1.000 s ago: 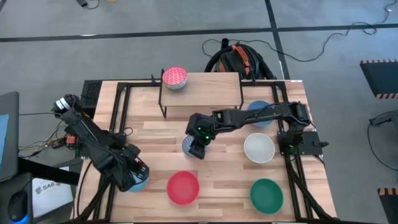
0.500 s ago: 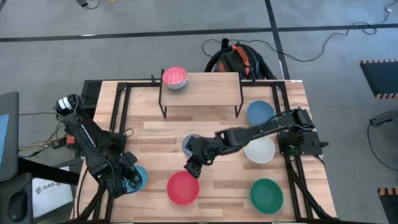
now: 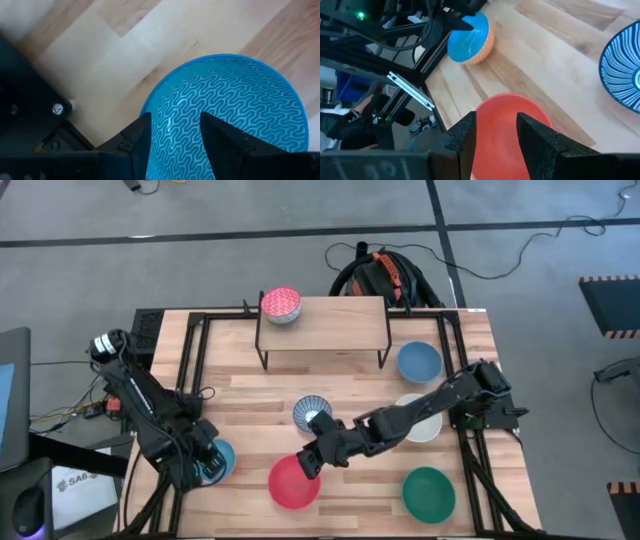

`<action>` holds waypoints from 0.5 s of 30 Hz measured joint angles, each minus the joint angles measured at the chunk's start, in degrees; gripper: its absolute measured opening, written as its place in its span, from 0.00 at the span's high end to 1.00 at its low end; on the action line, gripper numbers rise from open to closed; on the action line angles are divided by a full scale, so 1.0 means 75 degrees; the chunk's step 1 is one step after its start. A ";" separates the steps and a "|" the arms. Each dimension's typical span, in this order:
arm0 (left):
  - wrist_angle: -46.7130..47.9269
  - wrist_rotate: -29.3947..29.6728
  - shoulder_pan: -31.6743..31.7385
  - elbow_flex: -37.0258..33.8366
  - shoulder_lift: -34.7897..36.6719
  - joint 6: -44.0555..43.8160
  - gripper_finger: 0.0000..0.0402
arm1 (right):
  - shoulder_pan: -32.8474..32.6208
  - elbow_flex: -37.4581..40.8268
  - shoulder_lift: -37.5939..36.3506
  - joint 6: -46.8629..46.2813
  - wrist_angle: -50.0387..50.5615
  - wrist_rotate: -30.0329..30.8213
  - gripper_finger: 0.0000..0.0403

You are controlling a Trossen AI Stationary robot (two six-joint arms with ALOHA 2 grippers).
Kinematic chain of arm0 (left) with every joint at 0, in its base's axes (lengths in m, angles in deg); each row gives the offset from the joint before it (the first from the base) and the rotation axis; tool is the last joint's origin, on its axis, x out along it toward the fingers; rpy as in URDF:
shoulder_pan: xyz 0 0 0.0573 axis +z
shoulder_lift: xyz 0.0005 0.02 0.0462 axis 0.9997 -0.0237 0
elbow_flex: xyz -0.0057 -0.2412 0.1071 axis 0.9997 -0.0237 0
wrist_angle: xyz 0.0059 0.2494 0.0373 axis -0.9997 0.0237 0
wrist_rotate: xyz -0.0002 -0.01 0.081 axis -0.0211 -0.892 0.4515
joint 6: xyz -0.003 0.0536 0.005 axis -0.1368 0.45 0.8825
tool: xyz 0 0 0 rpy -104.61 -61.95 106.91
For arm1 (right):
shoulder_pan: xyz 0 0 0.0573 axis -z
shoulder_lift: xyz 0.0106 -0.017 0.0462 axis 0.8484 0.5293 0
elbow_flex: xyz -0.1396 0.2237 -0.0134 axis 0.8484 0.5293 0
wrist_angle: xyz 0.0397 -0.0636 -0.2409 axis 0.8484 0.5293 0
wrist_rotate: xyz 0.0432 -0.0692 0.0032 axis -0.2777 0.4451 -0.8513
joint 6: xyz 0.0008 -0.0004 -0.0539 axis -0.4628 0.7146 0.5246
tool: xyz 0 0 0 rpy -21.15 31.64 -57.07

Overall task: Place and stack bowls onto a shelf
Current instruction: Stack the light blue pattern bowl on top of the red pattern bowl on the shelf

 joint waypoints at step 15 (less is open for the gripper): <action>-0.0006 -0.0385 0.0872 -0.0548 0.0082 0.1700 0.62 | 0.0196 0.0000 0.0015 0.0010 -0.0133 0.0072 0.59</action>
